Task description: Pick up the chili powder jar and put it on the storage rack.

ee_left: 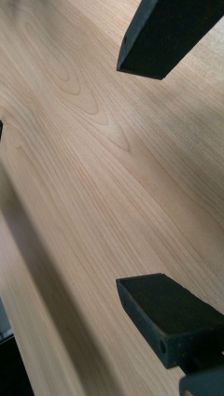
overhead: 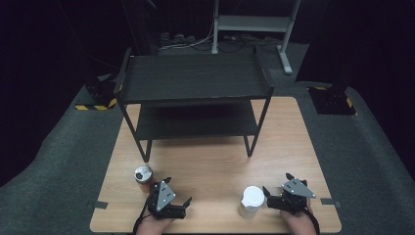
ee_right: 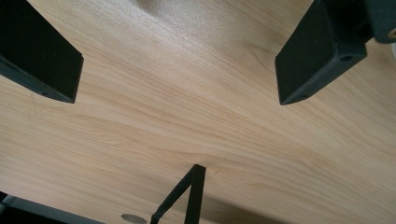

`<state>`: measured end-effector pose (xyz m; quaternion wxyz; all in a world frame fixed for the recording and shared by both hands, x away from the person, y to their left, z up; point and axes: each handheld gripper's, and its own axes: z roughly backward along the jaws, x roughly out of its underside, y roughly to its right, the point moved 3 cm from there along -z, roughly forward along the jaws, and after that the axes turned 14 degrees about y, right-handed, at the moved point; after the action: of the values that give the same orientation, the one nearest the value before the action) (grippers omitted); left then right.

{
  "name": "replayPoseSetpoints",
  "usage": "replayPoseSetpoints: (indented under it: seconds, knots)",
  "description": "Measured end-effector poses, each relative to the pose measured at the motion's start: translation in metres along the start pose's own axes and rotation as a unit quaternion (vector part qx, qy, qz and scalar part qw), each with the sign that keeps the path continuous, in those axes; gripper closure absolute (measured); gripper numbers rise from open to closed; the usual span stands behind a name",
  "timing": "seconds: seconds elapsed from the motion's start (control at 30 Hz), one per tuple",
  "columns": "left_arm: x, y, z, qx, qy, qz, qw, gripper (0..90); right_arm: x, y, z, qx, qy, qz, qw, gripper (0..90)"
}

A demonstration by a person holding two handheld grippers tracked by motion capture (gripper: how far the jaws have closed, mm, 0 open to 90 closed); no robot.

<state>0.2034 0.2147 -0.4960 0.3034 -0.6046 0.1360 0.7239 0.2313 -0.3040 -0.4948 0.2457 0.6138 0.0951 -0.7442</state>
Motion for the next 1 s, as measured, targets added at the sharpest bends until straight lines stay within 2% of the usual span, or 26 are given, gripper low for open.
replayPoseSetpoints:
  seconds: [0.2, 0.3, 0.6, 0.77, 1.0]
  knots:
    - [-0.0019, 0.0011, -0.0029, 0.004, -0.007, -0.008, 0.9999, 0.7, -0.0001, -0.0004, -0.0001, 0.002, 0.000, 0.000, 1.0000, 0.0]
    - [-0.0013, -0.0012, -0.0031, 0.003, -0.004, 0.001, 1.0000, 0.7, -0.0007, -0.0010, 0.0012, 0.001, -0.005, 0.002, 1.0000, 0.0]
    - [-0.0026, -0.0034, -0.0041, 0.010, -0.009, 0.002, 0.9999, 0.8, -0.0015, -0.0027, 0.0017, -0.001, -0.010, 0.009, 0.9999, 0.0]
    - [-0.0022, -0.0027, -0.0039, 0.013, -0.008, -0.002, 0.9999, 0.8, -0.0010, -0.0018, 0.0023, 0.000, -0.008, 0.005, 1.0000, 0.0]
    - [0.0008, -0.0055, -0.0006, 0.018, 0.005, 0.004, 0.9998, 1.2, -0.0010, 0.0002, 0.0023, -0.001, -0.009, -0.003, 1.0000, 0.0]
